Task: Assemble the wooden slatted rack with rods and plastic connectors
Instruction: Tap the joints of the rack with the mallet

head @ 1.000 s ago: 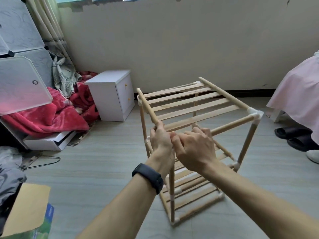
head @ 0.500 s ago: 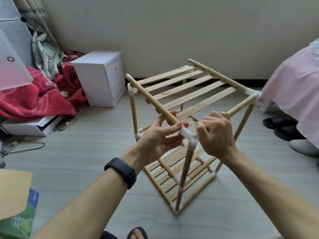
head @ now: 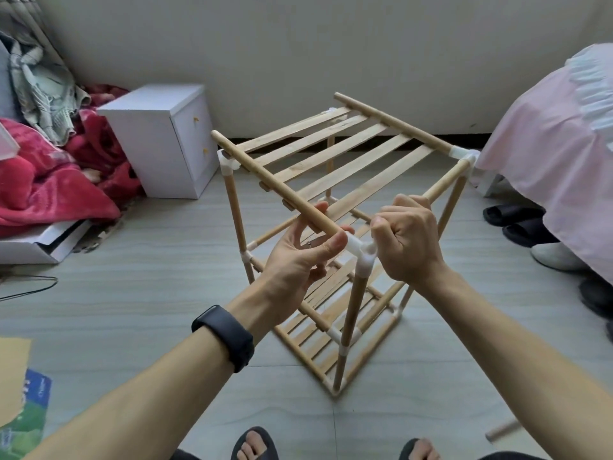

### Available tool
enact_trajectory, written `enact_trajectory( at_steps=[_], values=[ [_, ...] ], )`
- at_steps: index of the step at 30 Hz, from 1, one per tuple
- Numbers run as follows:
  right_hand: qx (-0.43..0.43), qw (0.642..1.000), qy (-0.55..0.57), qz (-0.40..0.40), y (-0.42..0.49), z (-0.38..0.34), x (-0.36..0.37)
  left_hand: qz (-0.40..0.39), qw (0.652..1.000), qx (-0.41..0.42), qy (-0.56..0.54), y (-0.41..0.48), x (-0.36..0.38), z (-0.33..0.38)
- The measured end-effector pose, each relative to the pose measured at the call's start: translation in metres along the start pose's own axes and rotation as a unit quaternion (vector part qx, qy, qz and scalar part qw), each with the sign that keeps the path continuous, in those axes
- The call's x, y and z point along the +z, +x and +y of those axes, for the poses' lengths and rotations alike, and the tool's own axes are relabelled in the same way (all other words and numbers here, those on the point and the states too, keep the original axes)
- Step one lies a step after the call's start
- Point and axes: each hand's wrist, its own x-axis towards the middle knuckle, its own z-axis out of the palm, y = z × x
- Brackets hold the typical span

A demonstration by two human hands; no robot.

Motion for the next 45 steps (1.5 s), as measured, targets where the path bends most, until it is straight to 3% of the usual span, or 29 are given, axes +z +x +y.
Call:
enact_trajectory(
  at_steps=[9, 14, 19, 25, 31, 35, 38, 42, 43, 45],
  values=[
    [0.017, 1.0, -0.001, -0.012, 0.001, 0.009, -0.009, 0.04, 0.999, 0.034, 0.013, -0.003, 0.019, -0.012],
    [0.028, 0.999, 0.006, -0.026, 0.005, 0.007, -0.008, 0.028, 0.999, -0.017, 0.016, -0.001, 0.011, -0.009],
    [0.034, 0.999, 0.0, -0.032, -0.002, 0.004, -0.011, 0.09, 0.994, -0.04, 0.055, 0.004, -0.008, 0.006],
    [0.071, 0.995, -0.017, -0.069, -0.01, -0.025, -0.025, 0.173, 0.983, -0.004, 0.056, 0.021, -0.013, 0.016],
    [-0.024, 0.985, -0.116, -0.125, -0.025, -0.038, -0.032, 0.2, 0.979, 0.04, 0.022, 0.025, -0.01, 0.025],
    [-0.087, 0.987, -0.053, -0.122, -0.024, -0.002, -0.051, 0.168, 0.981, 0.035, 0.085, 0.023, -0.003, 0.023],
    [-0.019, 0.996, 0.004, -0.09, -0.027, 0.022, -0.07, 0.211, 0.953, 0.076, 0.201, 0.016, 0.002, 0.028],
    [0.106, 0.991, -0.074, 0.022, -0.038, 0.04, -0.082, 0.381, 0.857, 0.233, 0.258, 0.011, -0.007, 0.048],
    [0.13, 0.985, -0.1, 0.053, -0.039, 0.041, -0.083, 0.403, 0.85, 0.236, 0.243, 0.014, -0.012, 0.053],
    [0.151, 0.972, -0.149, 0.105, -0.038, 0.037, -0.082, 0.393, 0.879, 0.171, 0.211, 0.027, -0.022, 0.055]
  ],
)
